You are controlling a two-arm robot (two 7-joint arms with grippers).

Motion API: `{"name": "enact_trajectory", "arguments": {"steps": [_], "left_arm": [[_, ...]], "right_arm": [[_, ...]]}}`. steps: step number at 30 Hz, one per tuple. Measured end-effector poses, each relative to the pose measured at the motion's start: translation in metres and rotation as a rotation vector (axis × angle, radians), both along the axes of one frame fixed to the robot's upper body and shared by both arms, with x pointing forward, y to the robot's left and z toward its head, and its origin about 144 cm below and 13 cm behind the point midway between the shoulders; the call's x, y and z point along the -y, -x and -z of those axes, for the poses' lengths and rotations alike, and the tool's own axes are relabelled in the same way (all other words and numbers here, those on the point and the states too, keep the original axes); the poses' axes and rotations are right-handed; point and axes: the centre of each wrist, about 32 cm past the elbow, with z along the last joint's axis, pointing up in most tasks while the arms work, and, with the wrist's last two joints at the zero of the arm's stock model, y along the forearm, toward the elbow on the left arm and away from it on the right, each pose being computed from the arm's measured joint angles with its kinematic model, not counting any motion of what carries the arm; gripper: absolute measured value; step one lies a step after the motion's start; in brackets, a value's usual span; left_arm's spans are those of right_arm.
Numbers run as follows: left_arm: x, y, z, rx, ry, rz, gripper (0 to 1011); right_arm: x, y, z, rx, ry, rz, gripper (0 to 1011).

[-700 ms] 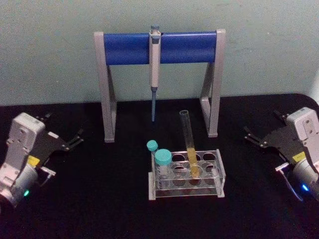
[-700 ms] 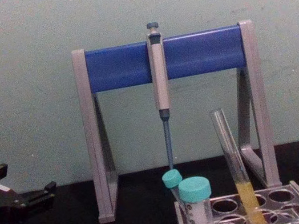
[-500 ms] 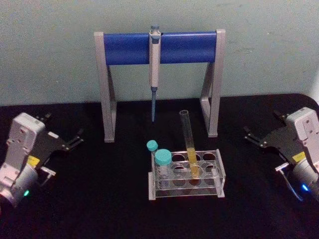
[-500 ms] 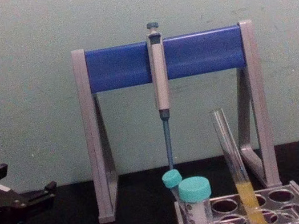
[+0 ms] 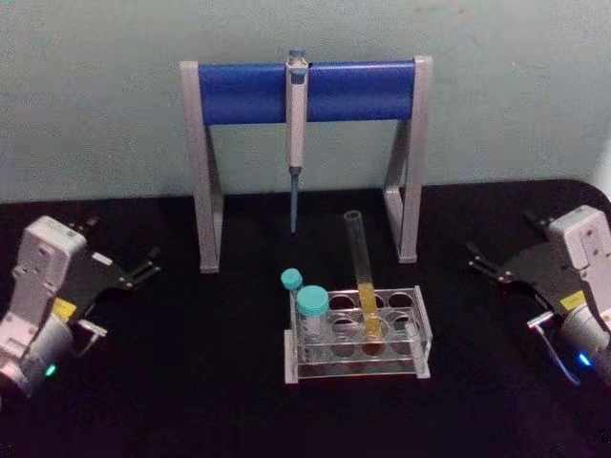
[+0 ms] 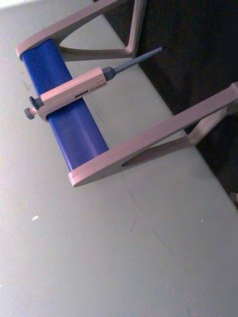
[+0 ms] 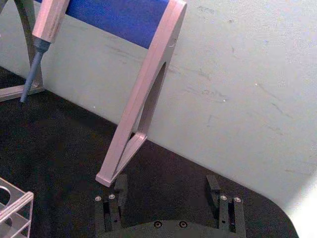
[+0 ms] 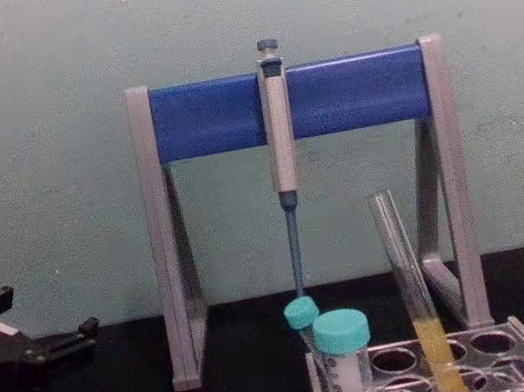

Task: Pick up the test tube from the test tube rack, shake it, then place it back into the test tube rack.

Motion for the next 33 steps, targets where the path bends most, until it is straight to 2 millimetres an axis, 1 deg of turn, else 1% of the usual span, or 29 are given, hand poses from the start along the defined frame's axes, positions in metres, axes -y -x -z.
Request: {"name": "enact_trajectory", "arguments": {"steps": [20,25,27,33], "left_arm": [[0.0,0.0,0.0,0.0,0.0,0.0,1001],[0.0,0.0,0.0,0.0,0.0,0.0,1001],[0.0,0.0,0.0,0.0,0.0,0.0,1001],[0.0,0.0,0.0,0.0,0.0,0.0,1001]], "right_arm": [[0.0,0.0,0.0,0.0,0.0,0.0,1000],[0.0004,0.0024,-0.0012,0.032,0.002,-0.01,1000],[0.0007,0.0032,-0.0019,0.045,-0.008,-0.015,1000],[-0.0002,0.0053,-0.0091,0.098,-0.123,-0.088,1000]]}}
